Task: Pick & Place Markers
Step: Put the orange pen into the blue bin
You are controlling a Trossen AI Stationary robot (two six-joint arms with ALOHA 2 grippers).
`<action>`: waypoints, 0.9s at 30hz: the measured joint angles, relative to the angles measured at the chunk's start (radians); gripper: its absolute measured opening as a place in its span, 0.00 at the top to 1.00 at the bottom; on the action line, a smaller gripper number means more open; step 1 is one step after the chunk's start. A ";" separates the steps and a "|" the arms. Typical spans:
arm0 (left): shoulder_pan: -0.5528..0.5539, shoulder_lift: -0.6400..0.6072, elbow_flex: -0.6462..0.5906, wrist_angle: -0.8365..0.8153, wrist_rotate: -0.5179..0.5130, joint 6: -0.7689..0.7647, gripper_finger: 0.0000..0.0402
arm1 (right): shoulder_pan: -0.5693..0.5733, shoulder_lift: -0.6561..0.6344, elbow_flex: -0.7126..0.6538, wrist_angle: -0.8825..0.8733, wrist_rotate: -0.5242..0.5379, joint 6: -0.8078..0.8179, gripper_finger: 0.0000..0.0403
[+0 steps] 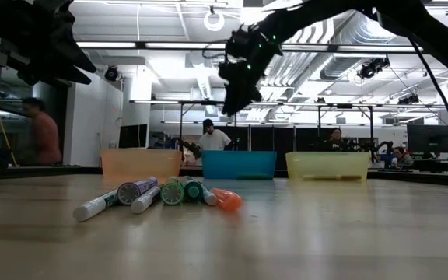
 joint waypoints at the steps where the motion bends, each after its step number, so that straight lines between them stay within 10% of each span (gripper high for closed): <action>1: 0.000 0.000 0.000 0.000 0.006 0.000 0.61 | 0.007 0.000 0.017 -0.002 -0.020 0.024 0.61; 14: 0.000 0.000 0.000 -0.004 0.127 0.062 0.61 | 0.170 0.000 0.102 -0.007 -0.238 0.299 0.62; 27: 0.000 0.000 0.000 -0.003 0.261 0.225 0.61 | 0.447 0.000 0.102 -0.035 -0.117 0.527 0.62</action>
